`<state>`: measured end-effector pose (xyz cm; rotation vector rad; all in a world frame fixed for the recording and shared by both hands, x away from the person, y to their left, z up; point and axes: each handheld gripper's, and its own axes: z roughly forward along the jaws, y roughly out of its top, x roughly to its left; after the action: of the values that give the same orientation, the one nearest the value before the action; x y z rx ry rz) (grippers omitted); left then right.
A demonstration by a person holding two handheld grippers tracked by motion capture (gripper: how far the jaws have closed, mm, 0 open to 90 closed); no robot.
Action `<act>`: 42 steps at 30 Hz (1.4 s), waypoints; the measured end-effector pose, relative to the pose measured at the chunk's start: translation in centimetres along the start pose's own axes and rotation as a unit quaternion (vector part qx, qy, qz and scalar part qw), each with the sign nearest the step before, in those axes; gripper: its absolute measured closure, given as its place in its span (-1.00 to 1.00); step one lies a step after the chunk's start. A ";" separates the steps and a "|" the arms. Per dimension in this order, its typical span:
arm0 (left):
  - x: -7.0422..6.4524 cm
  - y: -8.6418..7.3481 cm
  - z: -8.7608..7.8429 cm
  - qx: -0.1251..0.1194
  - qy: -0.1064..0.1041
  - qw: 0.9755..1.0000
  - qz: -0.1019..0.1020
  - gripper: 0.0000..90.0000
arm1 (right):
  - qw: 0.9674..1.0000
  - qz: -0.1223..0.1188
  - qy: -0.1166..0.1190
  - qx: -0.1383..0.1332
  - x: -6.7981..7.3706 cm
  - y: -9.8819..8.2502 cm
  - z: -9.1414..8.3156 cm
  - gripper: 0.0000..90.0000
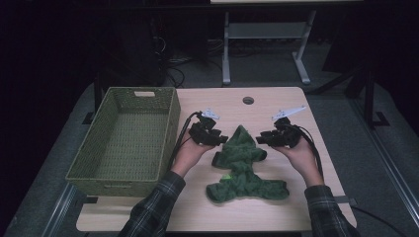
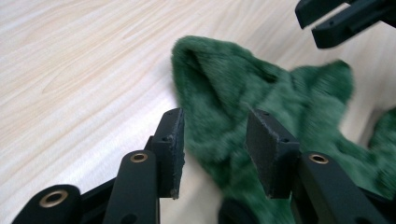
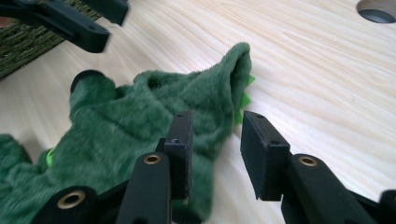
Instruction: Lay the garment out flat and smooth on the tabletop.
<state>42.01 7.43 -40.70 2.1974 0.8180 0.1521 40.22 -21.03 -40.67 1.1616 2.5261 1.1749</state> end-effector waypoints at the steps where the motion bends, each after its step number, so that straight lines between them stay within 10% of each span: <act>1: 0.3 0.0 0.4 0.002 0.000 1.000 -0.004 0.29 | 1.000 0.000 0.005 -0.002 -0.1 0.2 0.3 0.44; 16: 1.9 -1.3 5.0 0.028 -0.013 0.999 -0.022 0.19 | 0.999 0.024 0.027 0.030 -1.6 0.3 5.0 0.28; 27: 1.4 -1.4 6.3 0.042 -0.016 0.999 -0.011 0.18 | 0.998 0.002 0.020 0.051 -1.3 0.0 5.4 0.87; 36: 0.5 -1.3 6.3 0.060 0.013 0.998 0.026 0.72 | 0.999 -0.014 0.009 0.040 -0.7 0.0 4.0 0.91; 42: 0.5 -1.4 6.0 0.057 0.010 0.998 0.016 0.97 | 0.999 -0.012 0.003 0.037 -0.8 -0.4 3.3 0.91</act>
<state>43.81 4.71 -45.96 2.3196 0.8221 0.1468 41.84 -19.76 -43.40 1.1433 2.6019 1.0897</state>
